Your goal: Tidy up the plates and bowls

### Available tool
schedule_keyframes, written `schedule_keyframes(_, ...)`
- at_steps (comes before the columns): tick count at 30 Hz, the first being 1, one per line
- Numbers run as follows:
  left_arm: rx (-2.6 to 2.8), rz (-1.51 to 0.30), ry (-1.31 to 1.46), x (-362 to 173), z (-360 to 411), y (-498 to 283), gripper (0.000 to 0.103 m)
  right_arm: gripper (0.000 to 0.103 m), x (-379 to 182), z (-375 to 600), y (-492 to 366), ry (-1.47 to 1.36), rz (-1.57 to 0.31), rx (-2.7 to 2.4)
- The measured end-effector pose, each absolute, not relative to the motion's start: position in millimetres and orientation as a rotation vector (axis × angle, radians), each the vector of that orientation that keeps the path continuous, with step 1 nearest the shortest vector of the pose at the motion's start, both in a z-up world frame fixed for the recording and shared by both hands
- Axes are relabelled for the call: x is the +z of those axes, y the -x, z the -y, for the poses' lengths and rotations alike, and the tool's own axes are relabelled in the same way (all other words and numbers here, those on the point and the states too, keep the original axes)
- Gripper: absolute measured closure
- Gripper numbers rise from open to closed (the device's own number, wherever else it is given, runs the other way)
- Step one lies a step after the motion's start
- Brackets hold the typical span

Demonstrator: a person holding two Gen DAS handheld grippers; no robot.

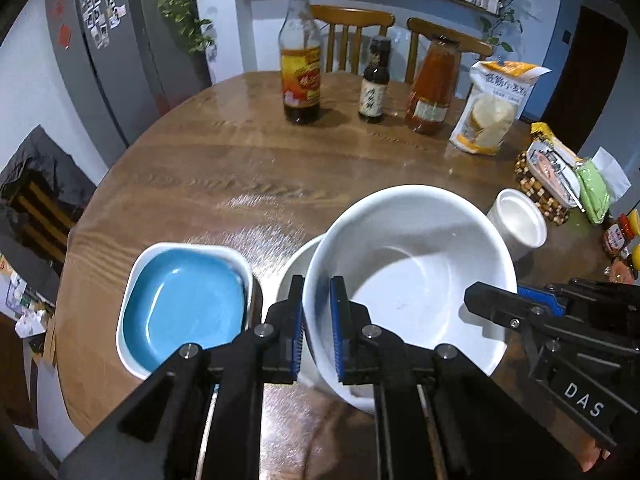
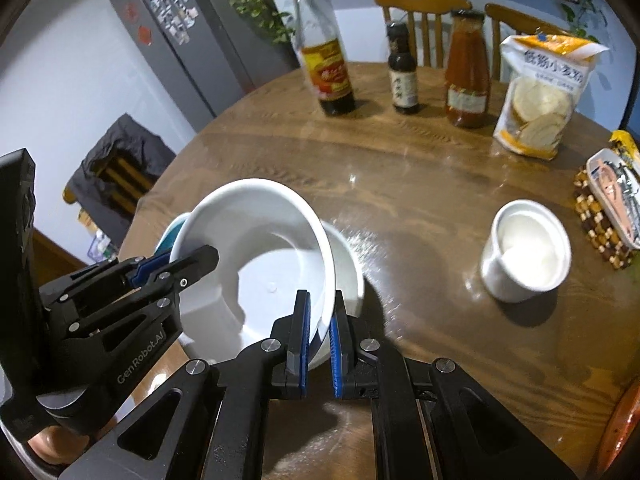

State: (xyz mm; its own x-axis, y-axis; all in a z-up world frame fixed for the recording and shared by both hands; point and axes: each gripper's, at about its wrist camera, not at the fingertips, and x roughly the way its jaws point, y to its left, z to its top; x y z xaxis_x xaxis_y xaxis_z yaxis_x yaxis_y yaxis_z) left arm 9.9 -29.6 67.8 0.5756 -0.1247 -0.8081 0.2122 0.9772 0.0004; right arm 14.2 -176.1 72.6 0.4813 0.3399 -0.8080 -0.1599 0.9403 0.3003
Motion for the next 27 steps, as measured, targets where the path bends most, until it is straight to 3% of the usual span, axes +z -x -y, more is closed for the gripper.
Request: schedule_keyframes(27,-0.206,-1.044,-0.098,32,19,-31,0.090,0.092,45,156,-28,-0.181,-1.109,0.271)
